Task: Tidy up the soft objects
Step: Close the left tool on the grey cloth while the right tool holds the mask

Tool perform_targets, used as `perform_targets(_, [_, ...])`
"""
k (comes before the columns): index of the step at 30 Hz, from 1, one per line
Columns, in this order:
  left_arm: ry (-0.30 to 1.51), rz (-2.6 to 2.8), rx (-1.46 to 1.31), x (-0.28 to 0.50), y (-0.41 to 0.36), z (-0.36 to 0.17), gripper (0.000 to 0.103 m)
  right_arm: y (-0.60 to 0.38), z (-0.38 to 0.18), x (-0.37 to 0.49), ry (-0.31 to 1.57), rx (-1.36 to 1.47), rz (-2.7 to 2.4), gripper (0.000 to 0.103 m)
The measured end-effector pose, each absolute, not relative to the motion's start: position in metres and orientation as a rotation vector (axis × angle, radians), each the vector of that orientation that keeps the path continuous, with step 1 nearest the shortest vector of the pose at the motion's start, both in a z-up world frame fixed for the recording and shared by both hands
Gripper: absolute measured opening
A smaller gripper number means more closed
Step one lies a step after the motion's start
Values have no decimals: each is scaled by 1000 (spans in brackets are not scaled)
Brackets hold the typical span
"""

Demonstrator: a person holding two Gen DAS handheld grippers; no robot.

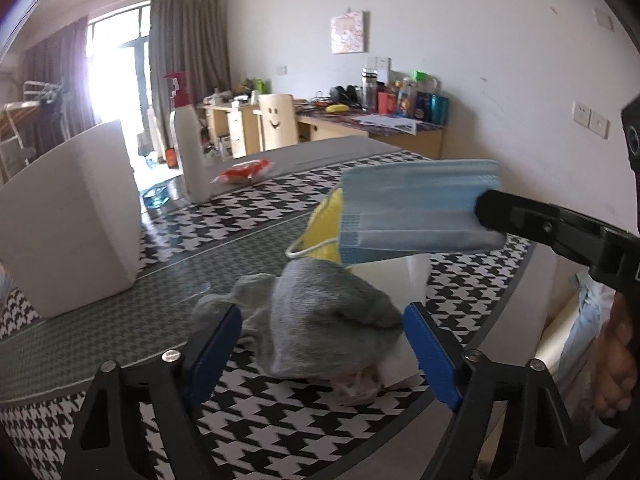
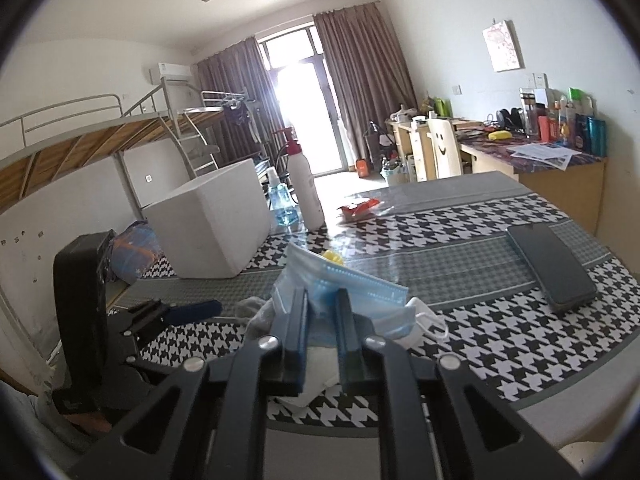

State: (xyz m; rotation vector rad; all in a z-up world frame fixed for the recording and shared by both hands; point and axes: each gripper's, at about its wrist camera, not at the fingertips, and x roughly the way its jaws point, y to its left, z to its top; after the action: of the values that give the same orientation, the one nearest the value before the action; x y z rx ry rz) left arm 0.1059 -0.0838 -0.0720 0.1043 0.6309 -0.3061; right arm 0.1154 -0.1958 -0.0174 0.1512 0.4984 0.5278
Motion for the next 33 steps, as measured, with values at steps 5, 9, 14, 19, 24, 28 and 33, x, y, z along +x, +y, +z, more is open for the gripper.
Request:
perform_targets(5, [664,-310,104,113,-89,-76,73,-201,-18,117,497,163,523,15])
perform_targets(9, [701,-315,103,118,-91,-81,53,-202,-19,116,493,170,519,15])
perform_targets(14, [703,-313,86,117,-88,-81,35,-204,-20,116,502,173,511,15])
perform_targets(19, [701,-325,78,117,-86,-79,21,-205,-21,116,501,176,511,16])
perform_targets(24, [697,-347,53,113,-81,-75,16,-208,-20,117,494,189,504,15])
perform_targets(28, [687,-362,55,107,-80,-70,16,-206,-18,115,487,186,506,15])
perform_targets(33, [696,-354,83,109,-82,-76,16,-206,-14,112,475,206,518,15])
